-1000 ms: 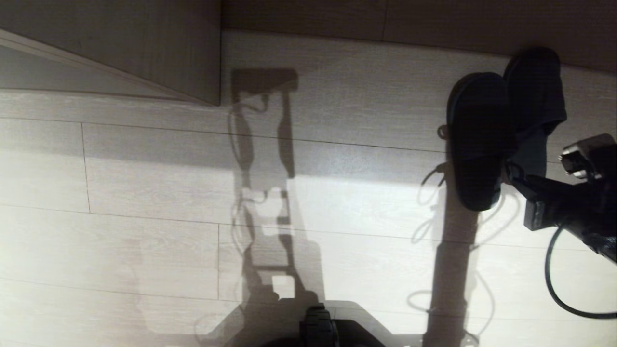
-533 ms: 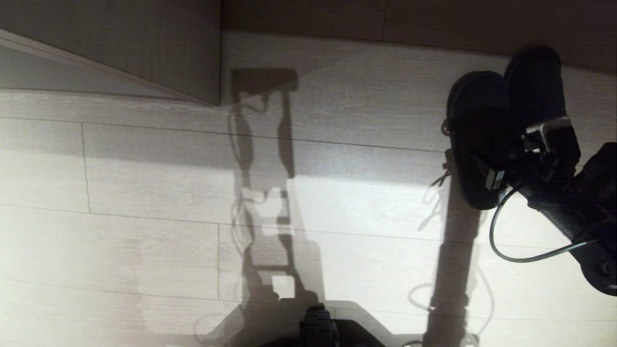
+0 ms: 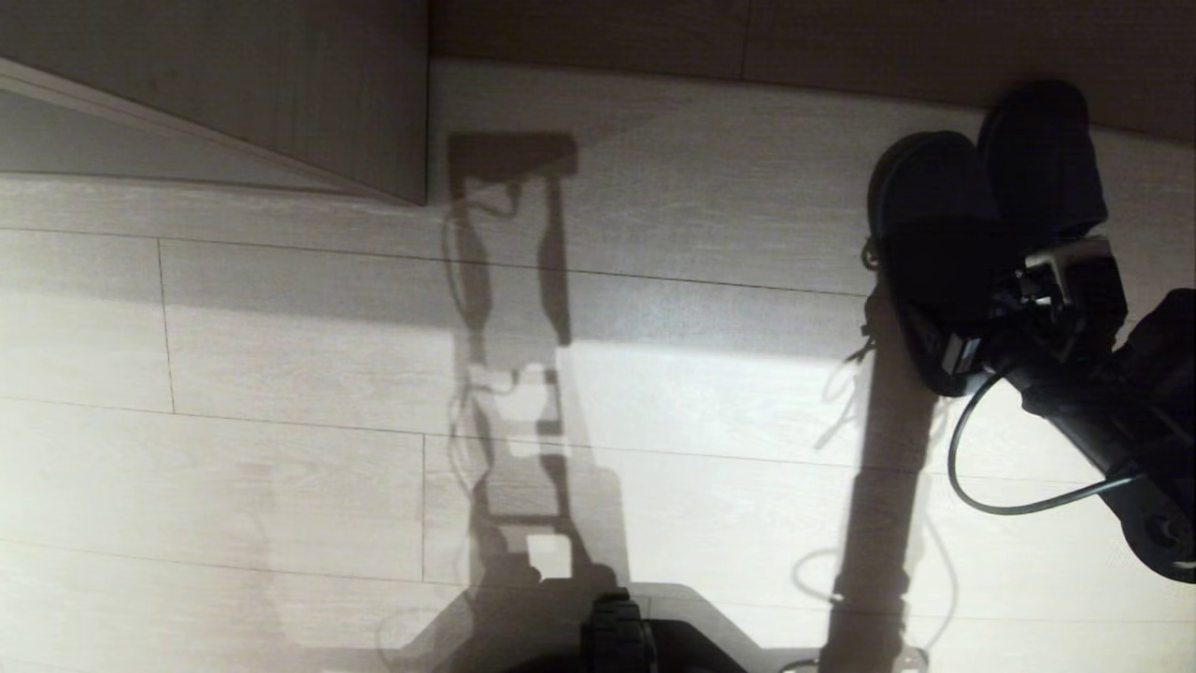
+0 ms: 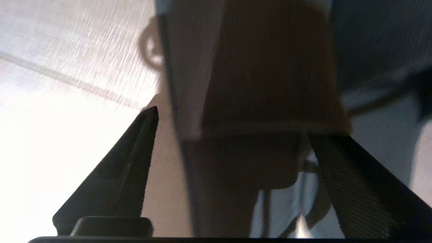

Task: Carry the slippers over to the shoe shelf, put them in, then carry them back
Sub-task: Pick up the slippers on the floor

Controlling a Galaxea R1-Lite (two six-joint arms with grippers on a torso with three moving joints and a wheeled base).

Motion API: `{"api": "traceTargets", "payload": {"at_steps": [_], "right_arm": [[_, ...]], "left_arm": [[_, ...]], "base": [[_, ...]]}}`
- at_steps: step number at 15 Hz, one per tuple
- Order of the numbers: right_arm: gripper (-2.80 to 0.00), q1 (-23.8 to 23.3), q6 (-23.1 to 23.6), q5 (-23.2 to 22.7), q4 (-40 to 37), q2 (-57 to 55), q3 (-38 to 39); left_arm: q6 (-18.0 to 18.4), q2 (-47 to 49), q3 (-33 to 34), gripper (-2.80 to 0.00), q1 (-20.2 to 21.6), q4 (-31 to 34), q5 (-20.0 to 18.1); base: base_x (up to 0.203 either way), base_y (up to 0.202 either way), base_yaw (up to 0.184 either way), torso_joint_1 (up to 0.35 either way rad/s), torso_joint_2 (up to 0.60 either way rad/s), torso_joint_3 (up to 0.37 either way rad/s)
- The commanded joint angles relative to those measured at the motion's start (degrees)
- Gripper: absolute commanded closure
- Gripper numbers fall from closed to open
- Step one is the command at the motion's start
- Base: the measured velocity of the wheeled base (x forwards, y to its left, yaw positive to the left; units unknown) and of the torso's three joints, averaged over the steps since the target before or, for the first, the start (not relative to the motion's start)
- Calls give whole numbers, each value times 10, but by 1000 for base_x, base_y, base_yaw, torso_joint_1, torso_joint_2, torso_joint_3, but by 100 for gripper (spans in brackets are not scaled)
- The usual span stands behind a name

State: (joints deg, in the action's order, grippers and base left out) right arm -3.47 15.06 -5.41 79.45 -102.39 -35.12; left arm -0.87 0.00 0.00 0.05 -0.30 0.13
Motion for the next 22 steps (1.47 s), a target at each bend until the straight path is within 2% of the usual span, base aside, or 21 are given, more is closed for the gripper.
{"api": "traceTargets", "payload": {"at_steps": [1, 4, 6, 9, 12, 15, 17, 20, 21, 22], "right_arm": [[-280, 0, -2, -4, -4, 25, 11], [-280, -1, 3, -5, -36, 84, 25], [-280, -17, 12, -6, -71, 108, 32], [-280, -57, 30, -14, -72, 93, 32], [-280, -75, 25, -33, -68, 80, 34], [-280, -83, -2, -44, -53, 32, 3], [-280, -86, -13, -45, -6, 0, -6], [-280, -87, -87, -49, 52, -41, -40], [-280, -87, -110, -60, 64, -46, -46], [-280, -87, -137, -94, 74, -48, -48]], "left_arm": [[0, 0, 0, 0, 0, 0, 0], [0, 0, 0, 0, 0, 0, 0], [0, 0, 0, 0, 0, 0, 0], [0, 0, 0, 0, 0, 0, 0], [0, 0, 0, 0, 0, 0, 0], [0, 0, 0, 0, 0, 0, 0], [1, 0, 0, 0, 0, 0, 0], [1, 0, 0, 0, 0, 0, 0], [2, 0, 0, 0, 0, 0, 0], [2, 0, 0, 0, 0, 0, 0]], "base": [[0, 0, 0, 0, 0, 0], [0, 0, 0, 0, 0, 0], [0, 0, 0, 0, 0, 0], [0, 0, 0, 0, 0, 0], [0, 0, 0, 0, 0, 0], [0, 0, 0, 0, 0, 0], [0, 0, 0, 0, 0, 0], [0, 0, 0, 0, 0, 0], [0, 0, 0, 0, 0, 0], [0, 0, 0, 0, 0, 0]]}}
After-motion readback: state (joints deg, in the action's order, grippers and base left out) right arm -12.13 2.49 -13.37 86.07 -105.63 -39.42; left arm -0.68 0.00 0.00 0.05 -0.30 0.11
